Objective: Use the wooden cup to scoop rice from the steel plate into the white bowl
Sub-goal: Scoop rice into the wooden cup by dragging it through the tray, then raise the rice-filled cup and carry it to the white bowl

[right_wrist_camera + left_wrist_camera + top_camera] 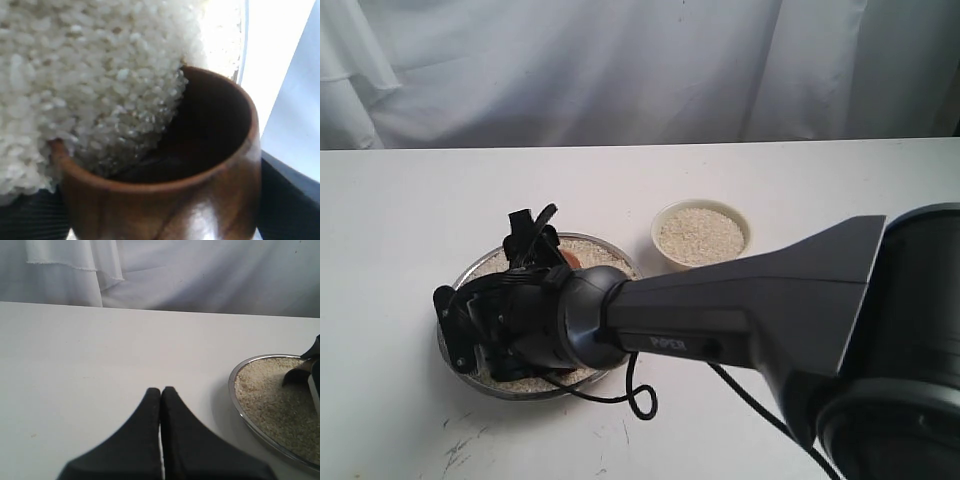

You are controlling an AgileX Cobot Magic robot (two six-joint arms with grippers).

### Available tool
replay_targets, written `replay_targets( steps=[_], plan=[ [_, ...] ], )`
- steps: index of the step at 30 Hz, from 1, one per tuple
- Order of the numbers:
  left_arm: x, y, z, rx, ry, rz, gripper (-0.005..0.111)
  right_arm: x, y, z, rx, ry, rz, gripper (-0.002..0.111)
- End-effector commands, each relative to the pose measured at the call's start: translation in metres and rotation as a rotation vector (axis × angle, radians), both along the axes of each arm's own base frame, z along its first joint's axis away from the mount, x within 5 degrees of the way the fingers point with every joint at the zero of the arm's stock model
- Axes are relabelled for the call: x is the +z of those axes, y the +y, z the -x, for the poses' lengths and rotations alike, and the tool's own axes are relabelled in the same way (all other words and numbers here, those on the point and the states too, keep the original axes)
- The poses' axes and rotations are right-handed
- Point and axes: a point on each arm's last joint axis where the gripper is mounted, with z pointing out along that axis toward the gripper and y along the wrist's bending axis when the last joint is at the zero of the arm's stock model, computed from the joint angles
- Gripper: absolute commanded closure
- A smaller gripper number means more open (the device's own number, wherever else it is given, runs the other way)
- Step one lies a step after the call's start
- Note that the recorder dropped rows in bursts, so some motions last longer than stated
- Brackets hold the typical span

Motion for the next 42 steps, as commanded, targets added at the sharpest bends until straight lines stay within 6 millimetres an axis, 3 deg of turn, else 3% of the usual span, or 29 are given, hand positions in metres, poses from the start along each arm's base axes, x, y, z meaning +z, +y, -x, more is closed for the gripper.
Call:
replay_targets(
  steps=[1,12,26,42],
  plan=[
    [-0.001,0.000,0.000,-0.003,-0.006,0.000,0.107,0.005,-0.005,-0.012,-0.053,0.016,-0.058,0.108],
    [-0.001,0.000,0.000,-0.003,-0.006,0.000,0.107,0.000,-0.006,-0.021,-0.117,0.154,-0.237,0.108],
    [-0.001,0.000,0.000,-0.003,-0.006,0.000,0.107,0.000,-0.011,-0.028,-0.207,0.221,-0.325,0.108],
    [-0.001,0.000,0.000,-0.003,-0.006,0.000,0.107,0.058,-0.021,-0.027,-0.348,0.340,-0.556,0.108]
  ],
)
